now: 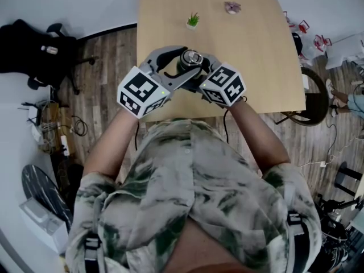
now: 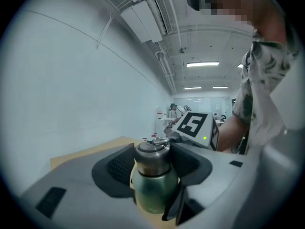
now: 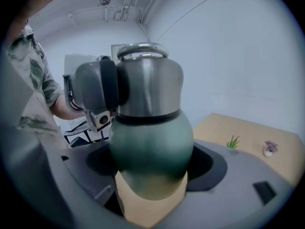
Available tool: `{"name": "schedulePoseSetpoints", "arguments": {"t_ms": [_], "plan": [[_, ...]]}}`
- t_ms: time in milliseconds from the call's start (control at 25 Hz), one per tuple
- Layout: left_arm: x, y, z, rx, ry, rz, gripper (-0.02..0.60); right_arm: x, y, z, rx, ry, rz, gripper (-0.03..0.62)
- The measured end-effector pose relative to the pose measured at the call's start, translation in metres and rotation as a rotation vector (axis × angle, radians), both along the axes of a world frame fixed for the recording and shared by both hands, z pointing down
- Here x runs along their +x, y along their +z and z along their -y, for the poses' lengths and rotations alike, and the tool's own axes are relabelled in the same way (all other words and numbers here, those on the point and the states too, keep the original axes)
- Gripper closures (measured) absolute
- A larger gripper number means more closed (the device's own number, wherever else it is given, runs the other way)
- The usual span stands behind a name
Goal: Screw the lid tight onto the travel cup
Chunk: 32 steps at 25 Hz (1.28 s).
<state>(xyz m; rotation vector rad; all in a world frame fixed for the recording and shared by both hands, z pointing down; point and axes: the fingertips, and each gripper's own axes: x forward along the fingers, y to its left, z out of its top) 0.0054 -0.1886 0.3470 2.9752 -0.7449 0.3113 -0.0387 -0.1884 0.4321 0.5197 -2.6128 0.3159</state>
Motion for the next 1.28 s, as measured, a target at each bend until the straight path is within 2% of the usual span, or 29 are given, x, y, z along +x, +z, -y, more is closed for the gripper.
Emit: {"name": "schedulePoseSetpoints", "arguments": {"t_ms": [200, 320, 440, 800, 920, 1120, 1280], "plan": [[-0.001, -0.003, -0.006, 0.001, 0.163, -0.013, 0.333, -0.003, -0.003, -0.006, 0.003, -0.061, 0.004, 0.194], [-0.001, -0.003, -0.007, -0.013, 0.215, -0.016, 0.333, -0.002, -0.003, -0.007, -0.002, -0.07, 0.004, 0.194], [-0.001, -0.002, -0.004, -0.013, 0.17, -0.013, 0.331, -0.001, -0.001, -0.006, -0.012, -0.048, 0.01, 0.194], [0.003, 0.002, 0.002, 0.013, -0.131, 0.025, 0.313, 0.002, 0.003, 0.001, -0.034, 0.019, 0.011, 0.194], [0.005, 0.003, 0.005, 0.029, -0.194, 0.042, 0.314, 0.003, 0.003, 0.002, -0.03, 0.024, 0.006, 0.194], [0.005, 0.003, 0.005, 0.023, -0.198, 0.042, 0.319, 0.003, 0.003, 0.002, -0.025, 0.031, -0.001, 0.194], [0.004, 0.004, 0.002, 0.018, -0.105, 0.028, 0.322, 0.002, 0.002, 0.0, -0.016, 0.01, -0.001, 0.194]]}}
